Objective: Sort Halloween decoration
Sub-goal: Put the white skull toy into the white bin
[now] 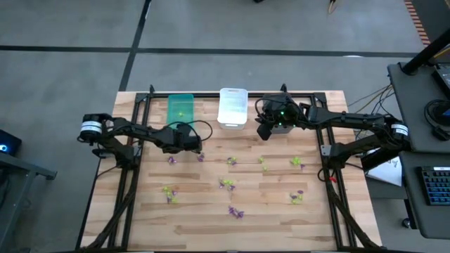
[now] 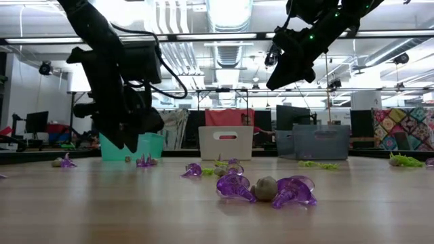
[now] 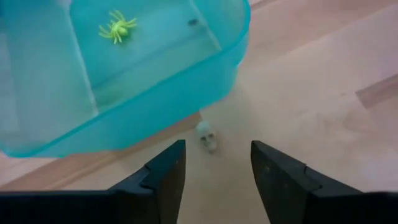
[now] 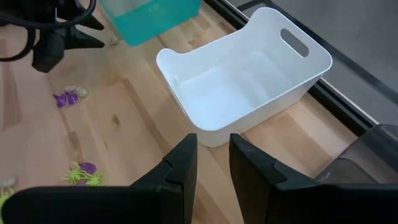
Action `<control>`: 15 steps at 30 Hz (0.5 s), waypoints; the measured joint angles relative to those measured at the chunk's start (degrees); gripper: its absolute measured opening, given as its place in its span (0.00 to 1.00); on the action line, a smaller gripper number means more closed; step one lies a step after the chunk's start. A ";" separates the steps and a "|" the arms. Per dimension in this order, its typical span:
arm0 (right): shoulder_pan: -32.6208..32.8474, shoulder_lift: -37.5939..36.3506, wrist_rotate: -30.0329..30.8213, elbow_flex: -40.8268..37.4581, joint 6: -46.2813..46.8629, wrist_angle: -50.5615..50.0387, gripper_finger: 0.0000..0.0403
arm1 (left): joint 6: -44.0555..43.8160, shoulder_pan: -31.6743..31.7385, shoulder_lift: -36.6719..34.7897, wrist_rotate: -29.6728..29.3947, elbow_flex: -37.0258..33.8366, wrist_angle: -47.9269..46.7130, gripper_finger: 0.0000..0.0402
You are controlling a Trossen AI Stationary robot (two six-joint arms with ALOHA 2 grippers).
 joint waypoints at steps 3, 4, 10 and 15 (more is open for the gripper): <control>0.00 0.00 0.01 0.00 -0.01 0.34 0.20 | -0.26 0.02 0.40 -0.58 -0.04 0.13 0.41; 0.00 0.00 0.01 0.00 0.00 0.32 0.20 | -0.40 0.00 0.60 -0.85 -0.04 0.27 0.41; 0.00 0.00 -0.01 0.00 -0.02 0.32 0.20 | -0.83 0.00 3.17 -1.62 -0.08 3.20 0.41; 0.00 0.00 -0.02 0.00 0.28 0.30 0.20 | -1.37 0.00 5.87 -2.36 -0.10 4.14 0.41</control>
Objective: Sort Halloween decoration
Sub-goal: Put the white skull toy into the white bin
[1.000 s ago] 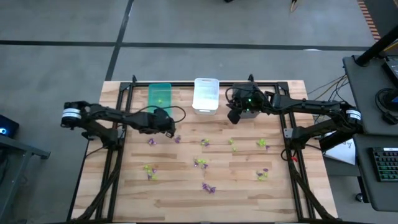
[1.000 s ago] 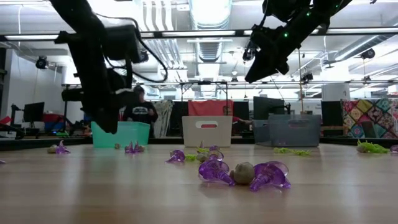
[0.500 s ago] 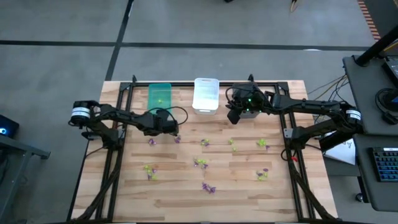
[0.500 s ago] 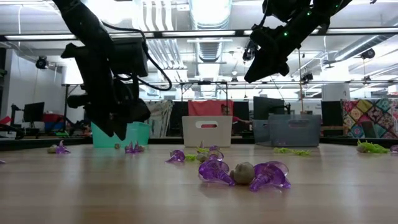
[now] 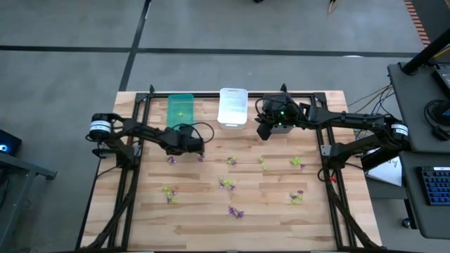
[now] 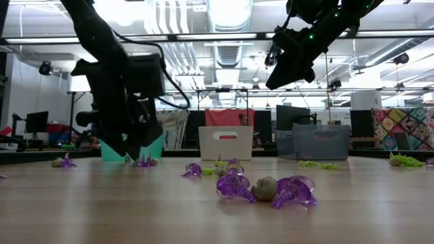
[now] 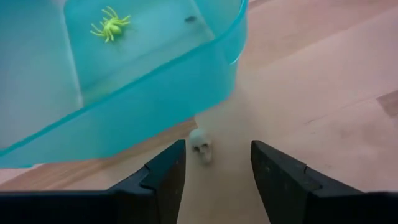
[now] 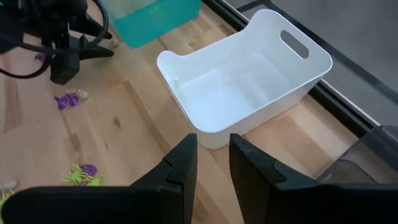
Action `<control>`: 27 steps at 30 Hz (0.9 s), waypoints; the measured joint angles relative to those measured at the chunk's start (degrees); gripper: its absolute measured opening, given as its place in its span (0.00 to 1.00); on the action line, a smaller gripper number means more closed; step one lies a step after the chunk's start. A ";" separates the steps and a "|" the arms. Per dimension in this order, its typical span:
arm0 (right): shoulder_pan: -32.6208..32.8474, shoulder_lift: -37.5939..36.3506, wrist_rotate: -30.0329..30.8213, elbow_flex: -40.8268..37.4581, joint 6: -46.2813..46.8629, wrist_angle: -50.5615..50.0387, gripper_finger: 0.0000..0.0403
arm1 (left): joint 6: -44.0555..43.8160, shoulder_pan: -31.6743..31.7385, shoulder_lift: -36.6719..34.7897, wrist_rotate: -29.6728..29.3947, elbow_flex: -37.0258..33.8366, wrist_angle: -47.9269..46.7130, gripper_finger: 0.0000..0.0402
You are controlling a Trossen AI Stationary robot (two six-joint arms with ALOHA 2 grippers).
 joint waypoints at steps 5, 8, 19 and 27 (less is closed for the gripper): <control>0.00 0.00 -0.04 0.00 0.02 0.00 0.20 | -0.68 -0.09 1.48 -1.62 0.02 0.47 0.41; 0.00 0.00 -0.04 0.00 0.43 0.00 0.20 | -0.66 -0.09 1.65 -2.36 0.04 0.60 0.39; 0.00 0.00 -0.12 0.00 0.66 -0.02 0.20 | -0.60 -0.04 1.50 -3.05 -1.40 2.81 0.28; 0.13 0.00 -1.55 0.00 0.68 -0.07 0.20 | -0.29 -0.02 1.50 -1.81 -1.33 3.01 0.19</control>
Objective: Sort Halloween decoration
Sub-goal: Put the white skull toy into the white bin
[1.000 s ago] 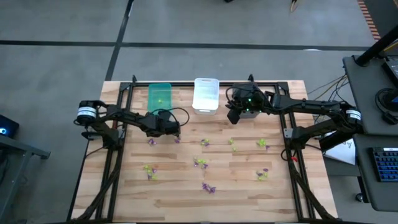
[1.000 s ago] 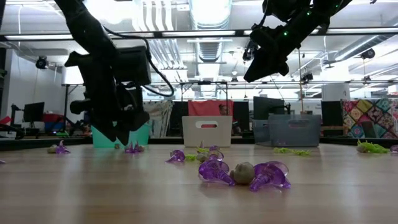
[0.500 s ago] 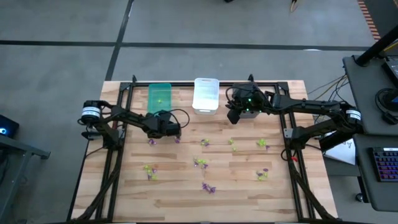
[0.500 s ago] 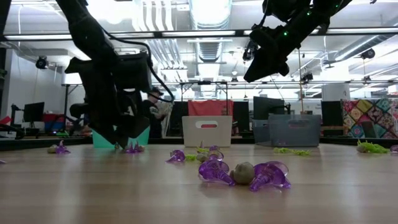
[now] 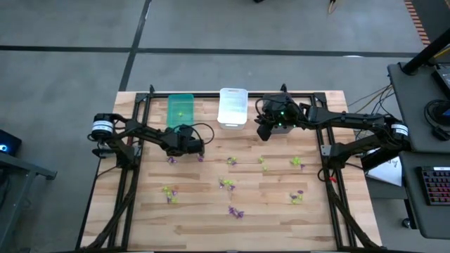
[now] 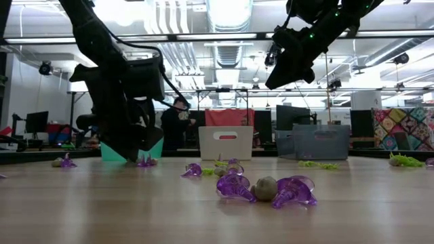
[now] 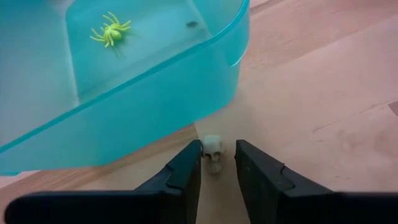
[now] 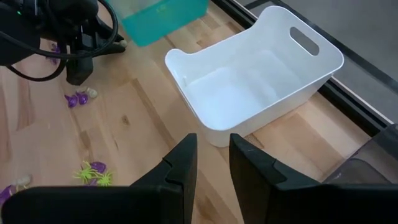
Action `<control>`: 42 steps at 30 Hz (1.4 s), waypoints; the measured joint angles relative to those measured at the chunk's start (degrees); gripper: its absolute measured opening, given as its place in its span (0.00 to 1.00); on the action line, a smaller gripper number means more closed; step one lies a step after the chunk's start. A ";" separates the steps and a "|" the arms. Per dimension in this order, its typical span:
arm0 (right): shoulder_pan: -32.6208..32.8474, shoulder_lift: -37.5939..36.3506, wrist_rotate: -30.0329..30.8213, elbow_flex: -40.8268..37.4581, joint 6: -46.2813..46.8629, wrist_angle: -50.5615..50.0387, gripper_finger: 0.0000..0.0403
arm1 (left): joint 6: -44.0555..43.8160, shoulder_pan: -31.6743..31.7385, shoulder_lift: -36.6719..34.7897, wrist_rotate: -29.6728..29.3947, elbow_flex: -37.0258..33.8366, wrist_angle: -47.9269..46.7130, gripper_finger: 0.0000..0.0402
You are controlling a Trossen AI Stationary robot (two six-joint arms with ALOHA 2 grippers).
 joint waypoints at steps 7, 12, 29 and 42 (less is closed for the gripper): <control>0.00 0.00 0.00 0.00 -0.02 -0.07 0.20 | 0.25 -0.02 -0.06 1.34 0.04 0.11 0.12; 0.10 0.00 0.01 0.00 -0.03 -0.48 0.20 | 4.12 -1.10 -1.13 5.02 0.04 -0.31 0.09; 0.61 0.00 -0.11 0.00 -1.41 -0.86 0.20 | 21.43 -3.48 -9.52 20.39 -0.20 -3.04 0.09; 1.11 0.00 -0.12 0.00 -1.71 -0.85 0.20 | 22.58 -3.41 -10.77 20.63 -0.17 -4.32 0.21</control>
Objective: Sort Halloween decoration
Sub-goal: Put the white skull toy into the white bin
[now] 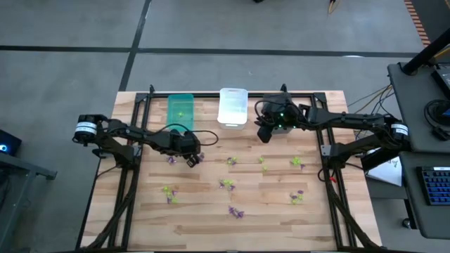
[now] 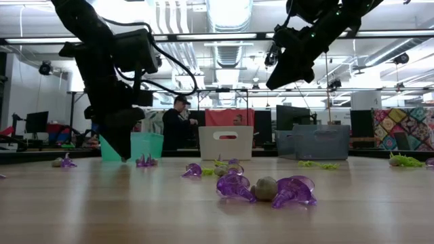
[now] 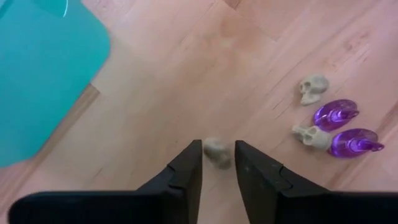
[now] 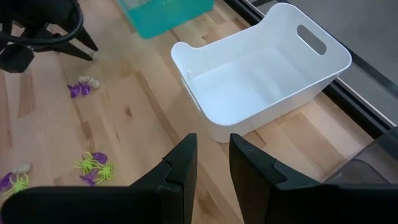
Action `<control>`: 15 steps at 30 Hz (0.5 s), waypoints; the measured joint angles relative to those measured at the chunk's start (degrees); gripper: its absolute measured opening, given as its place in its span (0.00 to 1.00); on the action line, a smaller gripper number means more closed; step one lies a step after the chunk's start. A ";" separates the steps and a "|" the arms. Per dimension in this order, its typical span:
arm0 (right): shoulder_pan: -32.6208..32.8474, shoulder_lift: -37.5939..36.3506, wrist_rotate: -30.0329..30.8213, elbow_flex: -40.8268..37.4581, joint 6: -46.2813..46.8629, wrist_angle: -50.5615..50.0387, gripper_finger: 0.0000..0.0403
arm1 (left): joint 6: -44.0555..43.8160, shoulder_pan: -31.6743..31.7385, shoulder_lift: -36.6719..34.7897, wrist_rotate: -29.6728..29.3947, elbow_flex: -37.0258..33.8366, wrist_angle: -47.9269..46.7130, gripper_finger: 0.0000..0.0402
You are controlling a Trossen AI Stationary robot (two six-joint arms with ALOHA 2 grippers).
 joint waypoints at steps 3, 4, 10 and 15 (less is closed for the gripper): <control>0.52 0.00 0.01 0.00 -0.04 0.00 0.20 | 0.79 0.00 0.00 -0.05 0.00 -0.21 0.25; 0.67 0.00 0.01 0.00 -0.04 0.00 0.20 | 1.41 0.00 0.00 -0.05 0.00 -0.37 0.25; 1.01 0.00 0.01 0.00 -0.04 0.00 0.20 | 2.38 0.05 -1.38 -0.09 0.28 -2.84 0.27; 1.01 0.00 0.03 0.00 -0.04 0.02 0.20 | 3.63 -0.01 -4.24 3.72 0.08 -3.41 0.27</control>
